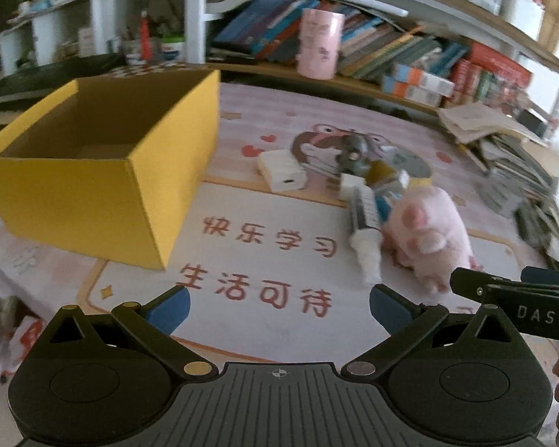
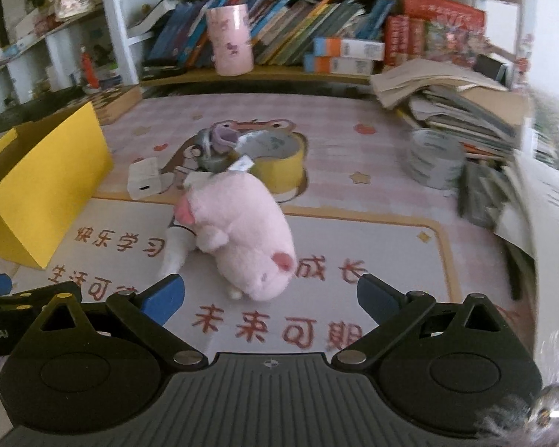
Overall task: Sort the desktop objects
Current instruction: 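Grasp the pink pig plush with the right tool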
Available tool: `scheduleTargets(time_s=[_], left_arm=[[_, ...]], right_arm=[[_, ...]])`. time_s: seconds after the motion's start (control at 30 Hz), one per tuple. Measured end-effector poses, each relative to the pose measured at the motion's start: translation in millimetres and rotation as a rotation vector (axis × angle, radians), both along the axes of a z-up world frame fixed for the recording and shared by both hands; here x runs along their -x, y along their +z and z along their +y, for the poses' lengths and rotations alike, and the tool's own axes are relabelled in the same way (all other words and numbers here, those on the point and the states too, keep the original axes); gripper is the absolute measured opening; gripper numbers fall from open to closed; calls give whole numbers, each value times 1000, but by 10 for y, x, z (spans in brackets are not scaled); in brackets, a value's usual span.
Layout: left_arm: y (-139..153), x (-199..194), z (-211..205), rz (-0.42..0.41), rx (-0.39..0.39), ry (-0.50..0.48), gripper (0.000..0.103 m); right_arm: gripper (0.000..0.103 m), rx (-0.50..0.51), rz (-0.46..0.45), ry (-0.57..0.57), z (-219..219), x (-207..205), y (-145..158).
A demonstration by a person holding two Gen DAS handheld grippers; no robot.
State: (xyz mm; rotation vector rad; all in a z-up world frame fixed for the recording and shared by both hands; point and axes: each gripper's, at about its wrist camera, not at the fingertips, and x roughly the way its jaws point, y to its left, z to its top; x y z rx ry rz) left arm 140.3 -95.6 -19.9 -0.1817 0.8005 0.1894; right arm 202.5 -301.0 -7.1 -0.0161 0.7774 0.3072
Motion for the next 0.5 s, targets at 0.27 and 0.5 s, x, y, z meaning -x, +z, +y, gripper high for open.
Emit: scheduleTargets(time_s=[0.27,0.5], left_arm=[[31,6,-66,9,-25,32,103],[36,-84,-211,17,-21,-27,102]], right_arm=[[100,36,-7,150,155,-447,-148],[66,40,29,227,183,-675,-255]])
